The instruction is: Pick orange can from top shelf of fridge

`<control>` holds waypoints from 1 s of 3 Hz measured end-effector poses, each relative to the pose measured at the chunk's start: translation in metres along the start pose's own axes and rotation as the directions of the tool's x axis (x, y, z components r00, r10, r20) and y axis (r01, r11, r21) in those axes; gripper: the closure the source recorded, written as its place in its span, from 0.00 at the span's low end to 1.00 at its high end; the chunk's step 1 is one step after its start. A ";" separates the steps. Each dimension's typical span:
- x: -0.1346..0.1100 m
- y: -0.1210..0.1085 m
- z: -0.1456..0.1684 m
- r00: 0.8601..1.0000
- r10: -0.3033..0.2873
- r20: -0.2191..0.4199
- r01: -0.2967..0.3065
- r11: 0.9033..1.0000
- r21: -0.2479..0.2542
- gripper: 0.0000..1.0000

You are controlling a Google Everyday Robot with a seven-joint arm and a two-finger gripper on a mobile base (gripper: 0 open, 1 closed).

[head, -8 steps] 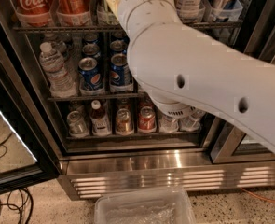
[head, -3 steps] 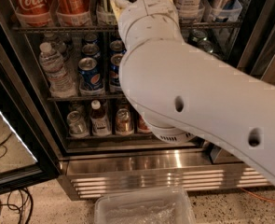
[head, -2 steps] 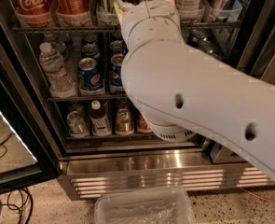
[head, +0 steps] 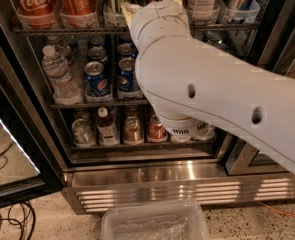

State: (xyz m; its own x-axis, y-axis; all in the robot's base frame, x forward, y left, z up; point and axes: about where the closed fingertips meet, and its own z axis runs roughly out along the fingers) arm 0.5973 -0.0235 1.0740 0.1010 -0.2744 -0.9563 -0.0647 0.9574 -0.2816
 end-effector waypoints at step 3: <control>-0.001 -0.005 0.023 1.000 -0.024 0.021 0.023 1.000 0.002 0.32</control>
Offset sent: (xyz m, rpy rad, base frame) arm 0.0378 -0.0109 0.0016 -0.0324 -0.0287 -0.0098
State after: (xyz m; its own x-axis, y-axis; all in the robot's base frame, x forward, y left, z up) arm 0.6201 -0.0262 1.0785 0.1234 -0.2949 -0.9475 -0.0603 0.9508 -0.3038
